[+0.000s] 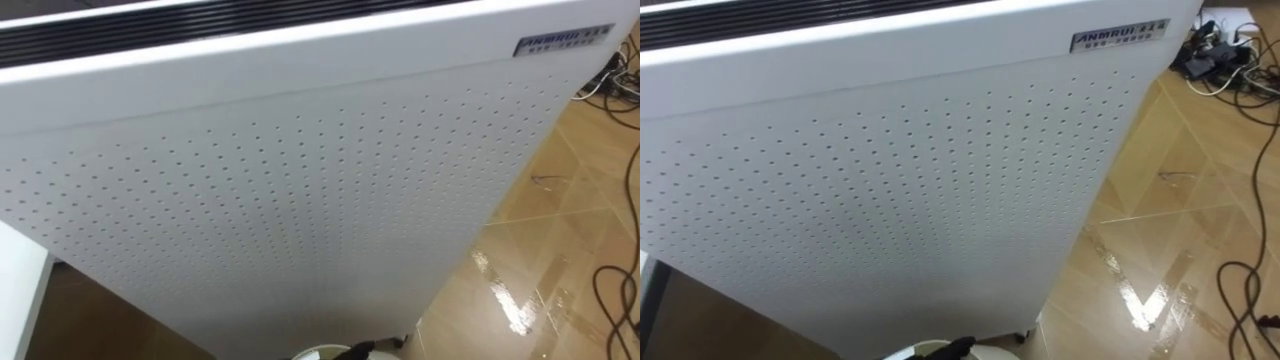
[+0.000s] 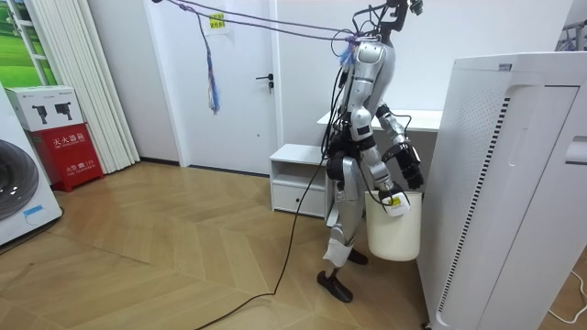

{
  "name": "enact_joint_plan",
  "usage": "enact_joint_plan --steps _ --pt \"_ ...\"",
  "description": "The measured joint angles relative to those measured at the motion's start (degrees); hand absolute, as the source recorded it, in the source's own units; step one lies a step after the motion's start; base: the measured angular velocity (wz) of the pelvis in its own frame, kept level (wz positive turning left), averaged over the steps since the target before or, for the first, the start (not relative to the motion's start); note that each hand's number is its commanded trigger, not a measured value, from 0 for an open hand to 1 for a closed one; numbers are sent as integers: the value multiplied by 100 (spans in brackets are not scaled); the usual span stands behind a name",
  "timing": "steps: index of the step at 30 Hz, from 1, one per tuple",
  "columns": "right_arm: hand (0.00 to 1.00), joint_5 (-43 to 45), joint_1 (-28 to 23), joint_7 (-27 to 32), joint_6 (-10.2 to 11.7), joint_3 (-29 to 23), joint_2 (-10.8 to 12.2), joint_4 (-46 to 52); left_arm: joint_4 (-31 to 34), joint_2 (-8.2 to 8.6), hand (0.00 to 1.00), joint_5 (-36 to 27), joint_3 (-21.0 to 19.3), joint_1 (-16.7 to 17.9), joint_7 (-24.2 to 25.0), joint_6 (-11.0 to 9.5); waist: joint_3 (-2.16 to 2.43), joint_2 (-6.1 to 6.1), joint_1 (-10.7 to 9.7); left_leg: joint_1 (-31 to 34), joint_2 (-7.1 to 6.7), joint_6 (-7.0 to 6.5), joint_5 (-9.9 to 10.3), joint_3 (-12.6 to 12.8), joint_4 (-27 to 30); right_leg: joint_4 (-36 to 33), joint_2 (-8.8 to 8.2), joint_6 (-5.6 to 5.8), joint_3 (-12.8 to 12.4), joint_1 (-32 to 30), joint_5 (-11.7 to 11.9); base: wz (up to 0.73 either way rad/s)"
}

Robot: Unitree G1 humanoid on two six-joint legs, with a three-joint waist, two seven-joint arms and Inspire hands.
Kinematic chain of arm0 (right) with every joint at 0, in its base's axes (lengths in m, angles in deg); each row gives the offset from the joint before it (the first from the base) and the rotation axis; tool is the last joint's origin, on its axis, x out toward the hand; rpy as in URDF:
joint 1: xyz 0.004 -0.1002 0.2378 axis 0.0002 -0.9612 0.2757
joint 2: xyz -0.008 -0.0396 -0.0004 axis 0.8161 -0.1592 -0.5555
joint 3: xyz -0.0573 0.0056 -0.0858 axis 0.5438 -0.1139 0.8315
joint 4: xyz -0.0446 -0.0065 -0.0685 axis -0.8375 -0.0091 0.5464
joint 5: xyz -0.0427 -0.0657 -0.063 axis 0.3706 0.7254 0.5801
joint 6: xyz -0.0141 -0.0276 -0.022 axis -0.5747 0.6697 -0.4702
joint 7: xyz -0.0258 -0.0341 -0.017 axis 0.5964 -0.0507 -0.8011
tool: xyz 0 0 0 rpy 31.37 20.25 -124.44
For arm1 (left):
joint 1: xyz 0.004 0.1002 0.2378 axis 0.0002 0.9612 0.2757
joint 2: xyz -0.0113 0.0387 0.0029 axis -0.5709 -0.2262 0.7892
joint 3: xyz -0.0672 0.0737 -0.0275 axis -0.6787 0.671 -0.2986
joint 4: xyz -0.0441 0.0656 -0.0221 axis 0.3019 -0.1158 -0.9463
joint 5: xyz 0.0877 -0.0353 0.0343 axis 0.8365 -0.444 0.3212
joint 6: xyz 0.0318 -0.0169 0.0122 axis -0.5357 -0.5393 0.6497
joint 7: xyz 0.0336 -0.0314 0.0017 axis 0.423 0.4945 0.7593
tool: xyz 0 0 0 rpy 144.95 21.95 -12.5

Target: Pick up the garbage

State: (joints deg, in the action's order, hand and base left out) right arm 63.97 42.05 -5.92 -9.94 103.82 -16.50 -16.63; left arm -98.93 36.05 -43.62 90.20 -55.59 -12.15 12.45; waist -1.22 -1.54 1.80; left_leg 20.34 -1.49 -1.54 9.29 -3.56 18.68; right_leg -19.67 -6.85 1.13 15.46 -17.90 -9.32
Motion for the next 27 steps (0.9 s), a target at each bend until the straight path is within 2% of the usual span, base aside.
enact_joint_plan --steps 3,7,10,13,18,22,24,27 --pt "100 49 -6 -9 0 -9 -71 5 1 -1 0 2 -71 21 31 57 -1 2 20 -21 0 0 0 11 -3 -2 -1 1 -25 0 -1 -1" --pt "100 46 -76 -10 0 -20 -146 -4 -53 0 0 -11 -356 102 38 63 -11 28 11 -176 -9 4 -14 39 -111 21 -3 8 -50 107 -13 -4" --pt "100 48 -189 -10 0 -21 -221 -27 -57 -25 0 -18 -476 224 -19 62 -13 37 -12 -301 -20 4 -14 29 -120 111 13 8 -23 264 -20 3" --pt "100 59 -393 -27 0 -233 -217 -71 -103 -18 0 -16 -603 459 -62 57 -9 89 -8 -473 -16 4 -14 70 -199 170 9 16 -9 413 -45 -1" --pt "100 -136 -959 63 30 -639 -206 -200 -1092 7 0 -253 -923 856 -417 -8 7 163 -5 -963 -7 4 -13 182 -440 463 66 45 -24 914 -39 -1" --pt "100 -391 -1154 45 63 -817 -181 -430 -1634 58 0 -363 -1080 1052 -762 -11 66 238 -20 -1273 -1 8 -10 185 -571 644 99 64 -21 1245 -37 0" --pt "100 -649 -1205 58 117 -992 -81 -742 -2023 225 0 -635 -1265 1123 -999 -42 87 260 -10 -1607 -6 8 -10 203 -751 751 104 93 -25 1541 -46 0" --pt "100 -890 -1326 143 113 -1185 -8 -924 -2269 312 0 -814 -1431 1216 -1311 -52 100 271 -11 -1897 -10 8 -10 212 -883 865 110 108 -26 1797 -55 0"
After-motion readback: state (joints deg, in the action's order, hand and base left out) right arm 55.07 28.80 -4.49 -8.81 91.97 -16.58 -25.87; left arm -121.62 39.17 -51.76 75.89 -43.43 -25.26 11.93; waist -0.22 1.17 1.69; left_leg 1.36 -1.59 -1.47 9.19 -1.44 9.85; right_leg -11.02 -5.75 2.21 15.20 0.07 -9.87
